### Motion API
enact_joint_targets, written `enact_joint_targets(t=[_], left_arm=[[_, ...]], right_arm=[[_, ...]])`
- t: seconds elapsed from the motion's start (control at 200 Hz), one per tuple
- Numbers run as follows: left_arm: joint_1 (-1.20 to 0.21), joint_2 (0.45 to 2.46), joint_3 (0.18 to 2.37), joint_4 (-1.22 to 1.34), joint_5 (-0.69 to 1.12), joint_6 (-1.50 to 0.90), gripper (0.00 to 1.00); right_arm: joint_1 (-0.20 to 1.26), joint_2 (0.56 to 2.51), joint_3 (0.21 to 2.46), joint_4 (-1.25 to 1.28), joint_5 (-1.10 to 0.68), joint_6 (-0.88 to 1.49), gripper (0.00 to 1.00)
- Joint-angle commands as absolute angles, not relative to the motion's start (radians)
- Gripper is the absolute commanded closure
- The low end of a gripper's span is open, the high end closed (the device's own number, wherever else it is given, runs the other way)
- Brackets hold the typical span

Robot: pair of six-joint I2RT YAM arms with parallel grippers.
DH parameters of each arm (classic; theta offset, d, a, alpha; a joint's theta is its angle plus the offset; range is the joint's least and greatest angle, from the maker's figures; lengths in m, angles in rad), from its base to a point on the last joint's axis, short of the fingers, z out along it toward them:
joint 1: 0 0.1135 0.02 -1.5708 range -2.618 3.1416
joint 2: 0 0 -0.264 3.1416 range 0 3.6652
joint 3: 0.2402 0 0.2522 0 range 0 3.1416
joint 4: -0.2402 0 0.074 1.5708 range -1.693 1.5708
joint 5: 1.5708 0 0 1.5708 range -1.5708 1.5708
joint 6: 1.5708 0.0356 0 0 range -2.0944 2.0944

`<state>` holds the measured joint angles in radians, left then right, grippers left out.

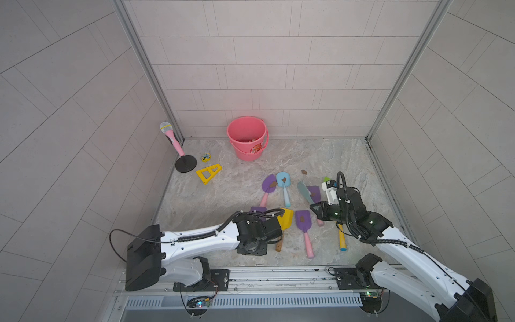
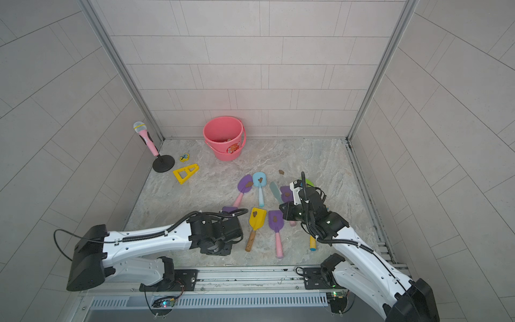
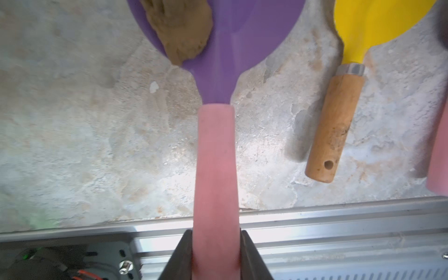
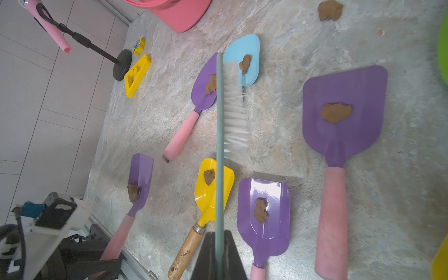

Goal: Brush the soil off the hand trowel and place it into the bucket
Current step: Pick up the hand trowel from the center of the board, then brush off the soil from the hand trowel.

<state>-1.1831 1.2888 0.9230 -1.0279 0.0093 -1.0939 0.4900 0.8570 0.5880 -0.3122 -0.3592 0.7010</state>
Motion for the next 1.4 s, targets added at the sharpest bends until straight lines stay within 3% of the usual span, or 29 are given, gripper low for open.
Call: enact_joint_targets(t=[0.0, 0.26, 0.535, 1.041, 1.396], left_arm=[[-1.144, 1.258, 1.0, -1.246, 0.004, -0.9, 1.0], [-1.018, 1.308, 1.14, -1.408, -0.078, -0.572, 1.0], [-1.0, 1.395, 1.182, -1.368, -0.117, -0.45, 1.0], [-0.959, 1.369, 1.166, -1.302, -0.052, -0.437, 1.0], [-0.957, 1.327, 1.151, -1.283, -0.004, -0.423, 1.0]], right_arm=[[0.487, 0.865, 0.65, -0.287, -0.429, 0.677, 1.0], [0.491, 0.932, 0.662, -0.178, -0.753, 0.677, 1.0], [0.516, 1.033, 0.675, -0.117, -1.008, 0.765, 1.0], [0.674, 1.182, 0.701, 0.001, -0.986, 0.804, 1.0], [0.667, 1.28, 0.727, -0.049, -0.885, 0.791, 1.0]])
